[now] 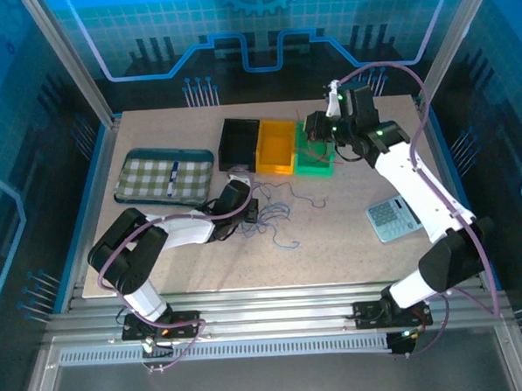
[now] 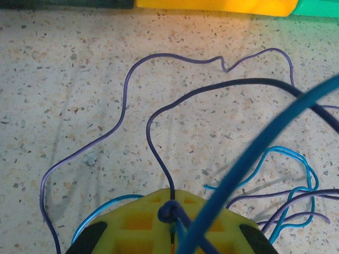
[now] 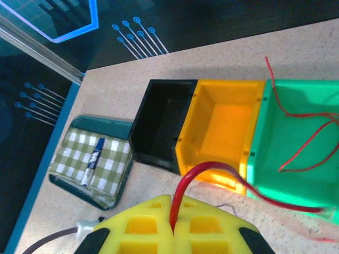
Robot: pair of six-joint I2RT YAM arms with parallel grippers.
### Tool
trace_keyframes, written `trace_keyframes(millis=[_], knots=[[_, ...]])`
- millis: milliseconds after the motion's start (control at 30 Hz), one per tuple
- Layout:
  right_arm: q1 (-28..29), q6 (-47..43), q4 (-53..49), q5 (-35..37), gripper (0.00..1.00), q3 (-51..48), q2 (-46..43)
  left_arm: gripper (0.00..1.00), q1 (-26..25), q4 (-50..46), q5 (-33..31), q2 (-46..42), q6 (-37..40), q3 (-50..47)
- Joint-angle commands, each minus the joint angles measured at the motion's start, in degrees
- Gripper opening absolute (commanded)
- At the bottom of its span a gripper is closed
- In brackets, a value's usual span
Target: Untangle the cables
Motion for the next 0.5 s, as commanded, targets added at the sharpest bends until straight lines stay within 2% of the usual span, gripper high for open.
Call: trace_keyframes(millis=[0,233,467], knots=[[-1.76,-3.06,0.05,1.12,0.00,3.07,3.44,0.00,0.12,-1.21,-0.01,-2.09,-1.92,-0.64],[-3.82,-3.48,0.10,-6.79,0.00,8.12,12.29,0.00,0.11,-1.48,0.09,-2.61,-1.95,-0.77],[-6.36,-3.59,-1.26,-7.72,0.00,14.26,21.89,0.00,0.02,-1.66,0.08,-2.89,-2.12,-0.70]])
